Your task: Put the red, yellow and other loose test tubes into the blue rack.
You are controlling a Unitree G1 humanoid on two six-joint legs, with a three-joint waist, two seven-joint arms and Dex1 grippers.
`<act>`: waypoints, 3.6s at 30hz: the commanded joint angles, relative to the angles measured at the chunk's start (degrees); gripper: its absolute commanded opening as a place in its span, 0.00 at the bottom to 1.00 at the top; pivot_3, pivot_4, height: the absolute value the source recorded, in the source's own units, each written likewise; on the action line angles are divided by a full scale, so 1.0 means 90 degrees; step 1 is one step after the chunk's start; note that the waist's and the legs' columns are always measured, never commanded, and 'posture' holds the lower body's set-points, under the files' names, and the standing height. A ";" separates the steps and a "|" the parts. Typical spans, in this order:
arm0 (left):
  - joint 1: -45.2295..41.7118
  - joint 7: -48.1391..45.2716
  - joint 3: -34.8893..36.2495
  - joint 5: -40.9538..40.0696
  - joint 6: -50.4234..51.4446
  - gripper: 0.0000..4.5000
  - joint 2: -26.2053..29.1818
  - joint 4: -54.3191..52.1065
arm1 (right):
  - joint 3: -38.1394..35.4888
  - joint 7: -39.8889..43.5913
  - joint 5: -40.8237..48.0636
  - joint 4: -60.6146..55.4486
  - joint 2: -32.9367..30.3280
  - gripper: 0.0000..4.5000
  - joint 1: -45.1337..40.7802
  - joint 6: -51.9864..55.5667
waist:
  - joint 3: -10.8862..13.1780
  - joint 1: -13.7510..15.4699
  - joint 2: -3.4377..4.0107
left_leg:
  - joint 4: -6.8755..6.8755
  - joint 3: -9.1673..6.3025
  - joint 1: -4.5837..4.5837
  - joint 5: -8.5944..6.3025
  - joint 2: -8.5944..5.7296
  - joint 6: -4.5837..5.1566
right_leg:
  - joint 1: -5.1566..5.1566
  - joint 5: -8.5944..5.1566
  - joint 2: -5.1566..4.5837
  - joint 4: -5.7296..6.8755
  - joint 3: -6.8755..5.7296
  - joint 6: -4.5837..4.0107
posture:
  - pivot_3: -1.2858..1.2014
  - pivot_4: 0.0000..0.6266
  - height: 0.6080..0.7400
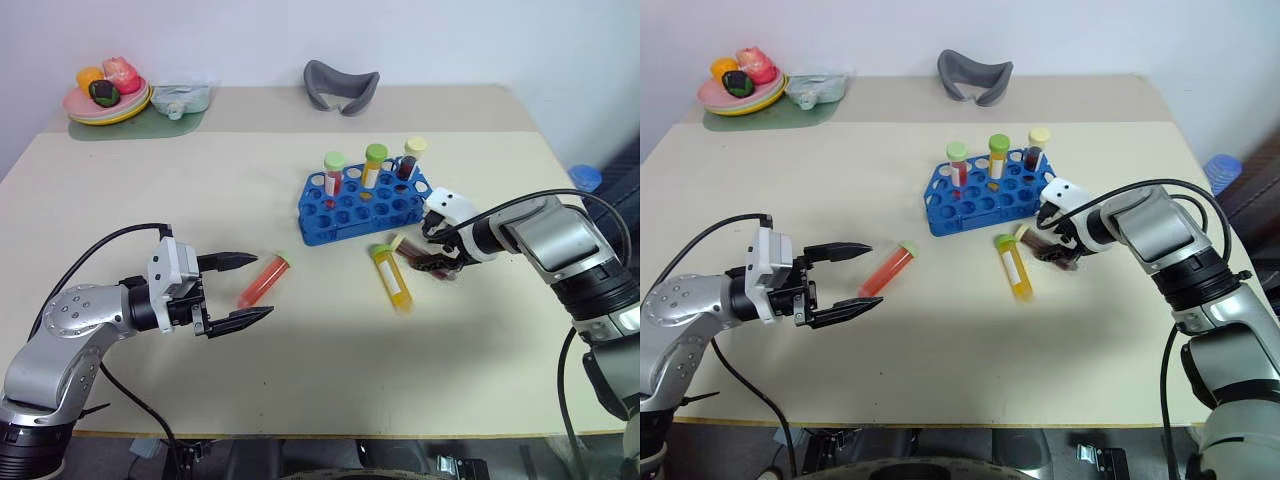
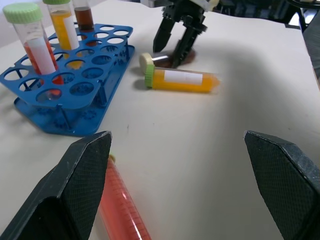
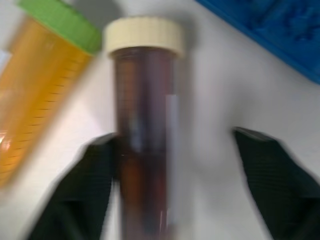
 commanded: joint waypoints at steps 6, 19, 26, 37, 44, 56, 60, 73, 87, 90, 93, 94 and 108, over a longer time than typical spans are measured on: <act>-0.0062 -0.0014 0.0122 -0.0086 -0.0064 0.97 0.0054 -0.0107 | -0.0108 0.0003 0.0034 -0.0574 0.0039 0.49 0.0533 0.0384 | 0.0000 0.0004 0.0000 | -0.0004 0.0000 0.0000 -0.0001 0.0000 0.0002 | -0.0001 0.0000 0.0000 0.0000 -0.0001 0.0000 | 0.52 0.24 1.00; -0.0240 -0.0026 -0.0013 -0.0039 -0.0089 0.97 -0.0021 0.0023 | -0.0407 -0.0119 0.0027 -0.0909 0.0093 0.18 0.0806 0.0428 | -0.0001 0.0002 -0.0001 | -0.0003 0.0000 0.0000 -0.0001 0.0000 0.0002 | 0.0000 0.0000 0.0000 0.0000 -0.0001 0.0000 | 0.52 0.24 1.00; -0.0194 0.0011 0.0039 -0.0042 -0.0082 0.97 -0.0018 0.0005 | -0.2009 -0.0044 0.1000 -0.1840 0.0284 0.18 0.1209 0.0685 | 0.0001 0.0010 0.0000 | -0.0007 -0.0001 -0.0004 -0.0001 0.0000 0.0002 | -0.0003 0.0000 0.0000 -0.0001 -0.0001 0.0000 | 0.52 0.24 1.00; -0.0224 0.0478 -0.0032 0.0102 -0.0155 0.97 -0.0421 0.0181 | -0.5070 -0.1468 0.2213 -0.1659 0.2901 0.18 0.1276 -0.2821 | 0.0007 0.0000 0.0009 | -0.0005 0.0000 -0.0005 -0.0001 0.0000 0.0002 | -0.0006 0.0000 0.0000 0.0005 0.0000 0.0001 | 0.52 0.24 1.00; -0.0386 0.0780 -0.0136 0.0150 -0.0130 0.97 -0.0757 0.0213 | -0.5394 -0.1966 0.2308 -0.0086 0.4065 0.18 0.0985 -0.5233 | 0.0007 -0.0024 0.0012 | -0.0006 0.0000 -0.0003 -0.0001 0.0001 0.0001 | -0.0009 0.0001 0.0001 0.0013 0.0001 0.0001 | 0.52 0.24 1.00; -0.0389 0.1032 0.0017 0.0025 -0.0078 0.97 -0.0824 0.0160 | -0.5476 -0.2010 0.2127 0.2906 0.4656 0.18 0.0635 -0.8296 | 0.0010 -0.0156 0.0017 | -0.0005 0.0001 0.0002 0.0001 0.0000 -0.0001 | -0.0009 0.0000 0.0000 0.0025 0.0002 0.0000 | 0.52 0.24 1.00; -0.0335 0.1109 0.0054 -0.0017 -0.0049 0.97 -0.0826 0.0074 | -0.5390 -0.1884 0.2164 0.3335 0.4664 0.18 0.0681 -0.8684 | 0.0012 -0.0180 0.0020 | -0.0005 0.0002 0.0008 0.0002 0.0001 -0.0002 | -0.0009 0.0000 0.0002 0.0034 0.0005 0.0000 | 0.52 0.24 1.00; -0.0316 0.1178 0.0087 -0.0100 -0.0020 0.97 -0.0783 0.0007 | -0.5065 -0.1622 0.2097 0.3880 0.4976 0.18 0.0909 -0.8917 | 0.0012 -0.0172 0.0021 | -0.0004 0.0002 0.0014 0.0003 0.0001 -0.0005 | -0.0009 0.0000 0.0003 0.0041 0.0007 0.0000 | 0.52 0.24 1.00; -0.0261 0.1202 0.0106 -0.0105 -0.0012 0.97 -0.0788 -0.0069 | -0.5248 -0.1889 0.1982 0.4736 0.4709 0.18 0.0616 -0.9531 | 0.0011 -0.0178 0.0021 | -0.0002 0.0002 0.0017 0.0004 0.0001 -0.0006 | -0.0005 0.0000 0.0003 0.0042 0.0008 0.0000 | 0.52 0.24 1.00; -0.0265 0.1202 0.0094 -0.0102 -0.0019 0.97 -0.0797 -0.0071 | -0.5224 -0.1935 0.1901 0.4800 0.4713 0.18 0.0651 -0.9653 | 0.0011 -0.0174 0.0021 | -0.0003 0.0002 0.0017 0.0004 0.0001 -0.0006 | -0.0005 0.0000 0.0003 0.0042 0.0008 0.0000 | 0.52 0.24 1.00; -0.0281 0.1198 0.0087 -0.0094 -0.0036 0.97 -0.0805 -0.0055 | -0.5161 -0.1965 0.1778 0.4870 0.4762 0.18 0.0726 -0.9849 | 0.0011 -0.0173 0.0021 | -0.0003 0.0002 0.0017 0.0004 0.0001 -0.0006 | -0.0005 0.0000 0.0003 0.0042 0.0008 0.0000 | 0.52 0.24 1.00; -0.0284 0.1199 0.0087 -0.0094 -0.0040 0.97 -0.0808 -0.0052 | -0.5140 -0.1978 0.1736 0.4895 0.4780 0.18 0.0752 -0.9920 | 0.0011 -0.0172 0.0021 | -0.0003 0.0002 0.0016 0.0004 0.0001 -0.0006 | -0.0005 0.0000 0.0003 0.0042 0.0008 0.0000 | 0.52 0.24 1.00; -0.0247 0.1210 0.0096 -0.0093 -0.0049 0.97 -0.0823 -0.0056 | -0.4867 -0.2503 0.1146 0.5163 0.4972 0.70 0.1025 -1.1045 | 0.0001 -0.0173 0.0005 | -0.0003 0.0002 0.0021 0.0004 0.0001 -0.0006 | 0.0001 0.0000 0.0003 0.0042 0.0007 -0.0001 | 0.52 0.24 1.00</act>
